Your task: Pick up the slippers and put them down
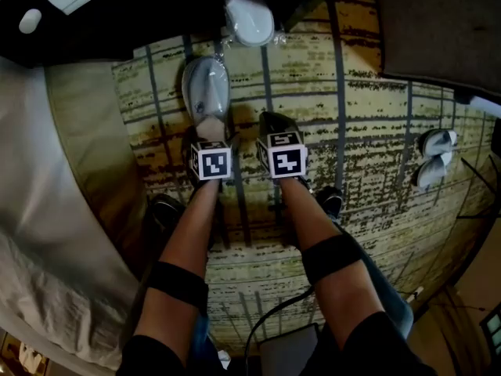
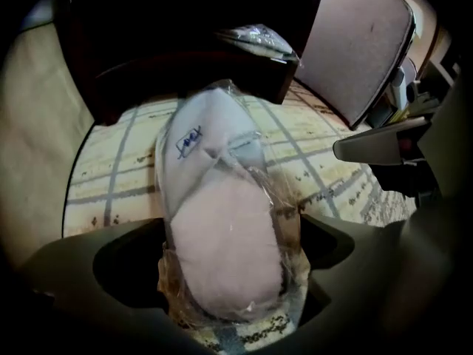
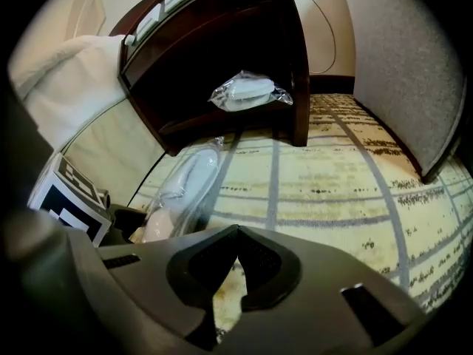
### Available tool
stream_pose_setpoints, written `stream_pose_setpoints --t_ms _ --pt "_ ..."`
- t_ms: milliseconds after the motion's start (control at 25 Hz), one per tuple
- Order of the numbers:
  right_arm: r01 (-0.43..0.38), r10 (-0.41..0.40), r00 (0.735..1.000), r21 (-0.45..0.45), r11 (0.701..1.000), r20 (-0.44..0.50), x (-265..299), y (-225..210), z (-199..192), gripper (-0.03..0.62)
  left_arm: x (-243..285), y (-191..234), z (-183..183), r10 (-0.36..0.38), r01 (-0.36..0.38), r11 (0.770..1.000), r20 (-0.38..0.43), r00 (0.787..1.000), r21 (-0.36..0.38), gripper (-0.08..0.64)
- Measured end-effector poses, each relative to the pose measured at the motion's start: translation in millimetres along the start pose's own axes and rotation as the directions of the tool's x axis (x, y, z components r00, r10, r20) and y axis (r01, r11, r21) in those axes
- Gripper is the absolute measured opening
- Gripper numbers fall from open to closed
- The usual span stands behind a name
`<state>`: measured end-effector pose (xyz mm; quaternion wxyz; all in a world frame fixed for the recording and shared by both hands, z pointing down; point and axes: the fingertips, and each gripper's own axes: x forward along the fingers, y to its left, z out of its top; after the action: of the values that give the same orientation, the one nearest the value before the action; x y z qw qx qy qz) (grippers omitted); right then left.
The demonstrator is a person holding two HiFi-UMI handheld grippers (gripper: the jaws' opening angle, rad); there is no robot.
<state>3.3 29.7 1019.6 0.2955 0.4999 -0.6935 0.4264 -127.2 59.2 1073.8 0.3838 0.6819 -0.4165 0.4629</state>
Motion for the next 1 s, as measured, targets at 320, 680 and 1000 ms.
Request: stream_pose_setpoints --t_ms 320,680,1000 --pt "0.009 -0.010 1.000 -0.033 0.999 -0.029 9 -11 -19 0.002 8 6 -3 0.002 -0.003 1.000 -0.018 1.000 -0.031 0.485" --pt "0.006 -0.007 1.000 -0.042 0.999 -0.026 12 -3 -16 0.002 -12 15 8 0.028 -0.027 0.999 0.051 0.998 -0.026 0.414" --pt "-0.014 0.014 1.000 -0.035 0.999 -0.024 -4 18 3 0.002 -42 27 15 0.047 -0.046 0.999 0.083 0.995 -0.012 0.402"
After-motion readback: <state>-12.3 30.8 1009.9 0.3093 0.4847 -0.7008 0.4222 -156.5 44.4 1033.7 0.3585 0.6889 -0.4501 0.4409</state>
